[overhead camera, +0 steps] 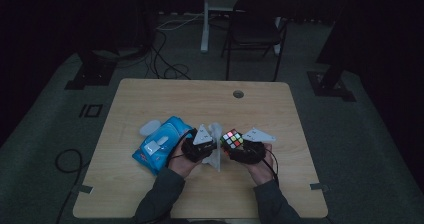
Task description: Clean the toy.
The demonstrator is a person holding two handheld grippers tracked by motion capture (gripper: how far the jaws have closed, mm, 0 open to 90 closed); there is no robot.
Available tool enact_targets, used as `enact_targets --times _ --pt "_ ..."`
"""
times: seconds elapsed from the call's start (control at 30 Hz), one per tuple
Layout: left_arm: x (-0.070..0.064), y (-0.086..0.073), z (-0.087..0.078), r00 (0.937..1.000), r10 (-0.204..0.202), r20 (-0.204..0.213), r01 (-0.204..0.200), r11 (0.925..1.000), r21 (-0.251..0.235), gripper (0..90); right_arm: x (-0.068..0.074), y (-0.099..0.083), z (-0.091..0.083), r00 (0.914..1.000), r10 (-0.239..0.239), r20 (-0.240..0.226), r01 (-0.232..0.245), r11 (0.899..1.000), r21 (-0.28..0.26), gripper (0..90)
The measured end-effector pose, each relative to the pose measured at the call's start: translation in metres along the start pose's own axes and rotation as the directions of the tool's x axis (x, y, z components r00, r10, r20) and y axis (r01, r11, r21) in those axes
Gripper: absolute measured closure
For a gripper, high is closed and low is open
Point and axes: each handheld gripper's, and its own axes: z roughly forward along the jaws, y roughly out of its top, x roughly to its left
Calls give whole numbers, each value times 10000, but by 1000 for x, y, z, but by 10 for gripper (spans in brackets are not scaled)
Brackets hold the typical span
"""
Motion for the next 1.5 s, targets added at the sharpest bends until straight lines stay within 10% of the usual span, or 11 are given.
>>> enact_targets --times 1.5 --pt "-45 2 31 9904 360 1331 -334 9992 -222 826 -7 2 0 9954 874 400 -877 9961 52 338"
